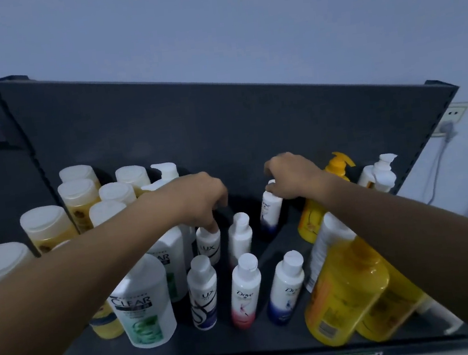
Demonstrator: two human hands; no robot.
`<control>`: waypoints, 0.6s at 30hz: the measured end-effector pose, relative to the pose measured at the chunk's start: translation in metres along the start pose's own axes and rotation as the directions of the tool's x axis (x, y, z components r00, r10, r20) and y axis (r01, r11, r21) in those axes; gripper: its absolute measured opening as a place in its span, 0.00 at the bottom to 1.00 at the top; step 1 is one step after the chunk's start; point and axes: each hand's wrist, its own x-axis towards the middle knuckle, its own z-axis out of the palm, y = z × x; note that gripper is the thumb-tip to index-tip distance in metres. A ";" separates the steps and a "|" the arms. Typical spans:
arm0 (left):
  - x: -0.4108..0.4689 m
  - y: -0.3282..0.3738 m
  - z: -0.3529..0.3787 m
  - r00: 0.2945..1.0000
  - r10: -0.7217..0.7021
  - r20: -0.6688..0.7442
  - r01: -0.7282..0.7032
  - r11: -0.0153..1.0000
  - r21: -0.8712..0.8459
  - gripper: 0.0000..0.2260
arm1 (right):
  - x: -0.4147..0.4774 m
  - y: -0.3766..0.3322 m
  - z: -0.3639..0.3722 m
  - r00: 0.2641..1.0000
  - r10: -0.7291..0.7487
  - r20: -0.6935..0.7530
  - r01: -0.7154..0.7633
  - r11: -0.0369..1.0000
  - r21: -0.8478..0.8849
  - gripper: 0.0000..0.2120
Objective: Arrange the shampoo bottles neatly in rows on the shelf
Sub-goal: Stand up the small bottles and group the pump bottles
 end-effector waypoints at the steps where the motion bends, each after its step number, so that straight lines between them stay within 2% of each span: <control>1: -0.002 0.000 0.000 1.000 -0.003 -0.006 0.003 1.000 0.004 0.22 | 0.004 0.001 0.003 0.999 0.013 0.040 -0.013 1.000 0.001 0.15; 3: -0.006 -0.003 0.001 0.999 -0.015 -0.038 0.015 1.000 -0.004 0.15 | 0.011 0.000 0.009 0.994 0.018 0.112 -0.020 1.000 0.020 0.17; 5: -0.011 -0.006 0.001 0.995 -0.046 -0.090 0.042 0.998 -0.040 0.10 | 0.015 -0.003 0.017 0.994 0.009 0.106 -0.013 0.999 0.037 0.13; 8: -0.019 -0.012 -0.001 0.989 -0.081 -0.120 0.075 0.996 -0.054 0.10 | 0.015 -0.006 0.020 0.998 0.010 0.060 -0.012 0.999 0.033 0.10; 15: -0.025 -0.012 -0.006 0.987 -0.090 -0.135 0.084 0.995 -0.049 0.10 | -0.031 -0.006 0.002 0.977 -0.128 0.171 0.112 0.989 0.098 0.07; 18: -0.025 -0.005 -0.008 0.987 -0.072 -0.143 0.065 0.997 -0.051 0.09 | -0.051 -0.011 0.004 0.964 -0.199 0.176 0.179 0.976 0.120 0.05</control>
